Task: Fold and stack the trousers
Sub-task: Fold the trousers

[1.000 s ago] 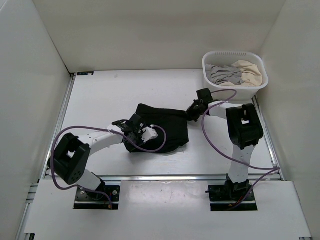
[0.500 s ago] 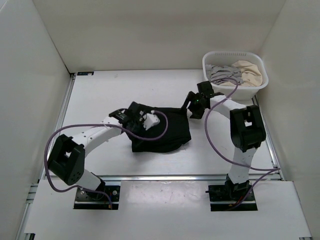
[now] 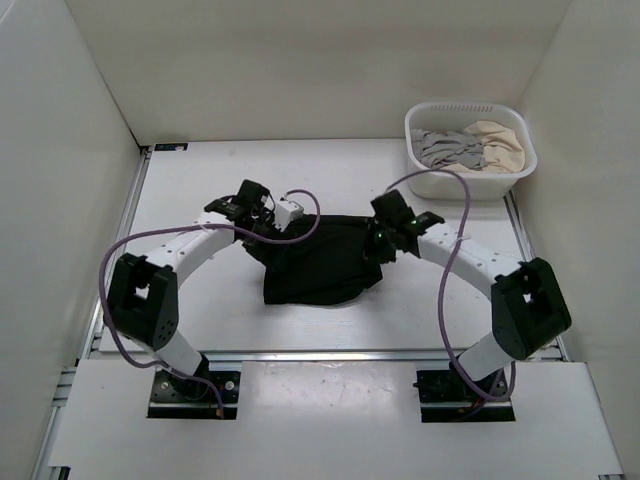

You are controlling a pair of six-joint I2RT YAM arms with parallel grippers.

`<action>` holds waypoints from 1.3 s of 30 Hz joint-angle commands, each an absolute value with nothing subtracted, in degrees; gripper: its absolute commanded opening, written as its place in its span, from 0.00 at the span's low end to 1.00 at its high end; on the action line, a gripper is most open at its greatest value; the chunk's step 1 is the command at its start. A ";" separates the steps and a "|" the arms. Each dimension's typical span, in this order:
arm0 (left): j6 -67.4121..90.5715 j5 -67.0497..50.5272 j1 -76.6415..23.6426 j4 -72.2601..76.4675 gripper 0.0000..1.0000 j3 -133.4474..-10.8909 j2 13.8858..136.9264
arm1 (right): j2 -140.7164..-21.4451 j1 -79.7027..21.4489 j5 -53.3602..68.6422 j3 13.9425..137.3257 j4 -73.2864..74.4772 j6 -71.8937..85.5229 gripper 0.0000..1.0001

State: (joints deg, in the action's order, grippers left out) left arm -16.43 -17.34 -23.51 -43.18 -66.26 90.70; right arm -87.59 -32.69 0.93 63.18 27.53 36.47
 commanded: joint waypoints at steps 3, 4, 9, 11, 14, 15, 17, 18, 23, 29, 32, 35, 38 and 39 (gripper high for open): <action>-13.72 -20.57 -23.82 -41.04 0.79 -63.90 92.54 | -90.52 -33.49 1.50 54.24 24.87 43.85 0.00; -13.71 -20.57 -23.82 -41.04 0.79 -63.90 93.24 | -91.40 -33.49 1.49 53.62 24.87 43.86 0.00; -14.32 -18.20 -25.04 -40.44 0.78 -61.79 97.02 | -97.20 -33.49 2.29 54.22 22.06 42.81 0.00; -14.33 -17.06 -25.05 -40.43 0.78 -61.08 97.81 | -98.26 -33.49 1.67 55.45 22.06 42.19 0.00; -14.33 -15.13 -25.05 -40.43 0.78 -60.56 97.82 | -97.13 -33.49 1.67 57.13 22.06 41.58 0.00; -14.33 -14.60 -25.05 -40.43 0.78 -60.56 96.26 | -96.51 -33.49 0.71 58.09 24.06 41.05 0.00; -14.33 -13.81 -25.05 -40.43 0.78 -62.13 94.23 | -93.70 -33.49 -1.74 59.75 26.70 40.09 0.00; -14.33 -13.10 -24.53 -40.95 0.78 -62.92 93.09 | -92.47 -33.49 -2.80 60.29 30.03 39.30 0.02; -15.38 -11.26 -22.68 -45.96 0.85 -71.27 85.18 | -81.23 -33.49 -8.07 66.08 39.45 38.58 0.28; -16.08 -6.95 -14.95 -49.39 1.00 -74.79 77.63 | -76.73 -28.84 -7.39 75.83 52.44 36.48 0.98; -14.24 -0.99 -8.46 -49.92 1.00 -73.05 75.68 | -76.73 -22.78 -5.63 77.07 58.42 33.23 0.99; -12.93 5.09 -0.74 -51.49 1.00 -70.76 74.88 | -76.03 -16.80 -5.10 78.22 60.98 31.56 0.99; -11.78 5.98 6.64 -53.35 1.00 -68.83 73.83 | -74.71 -11.44 -5.71 78.83 62.39 30.94 0.99; -11.78 5.28 8.16 -54.13 1.00 -68.30 72.78 | -74.18 -9.16 -5.71 78.84 62.40 30.94 0.99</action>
State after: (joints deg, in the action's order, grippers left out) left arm -13.58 1.91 3.38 -49.71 -70.02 75.22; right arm -75.90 -12.60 -5.76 76.84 57.52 33.21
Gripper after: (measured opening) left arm 0.998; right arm 0.985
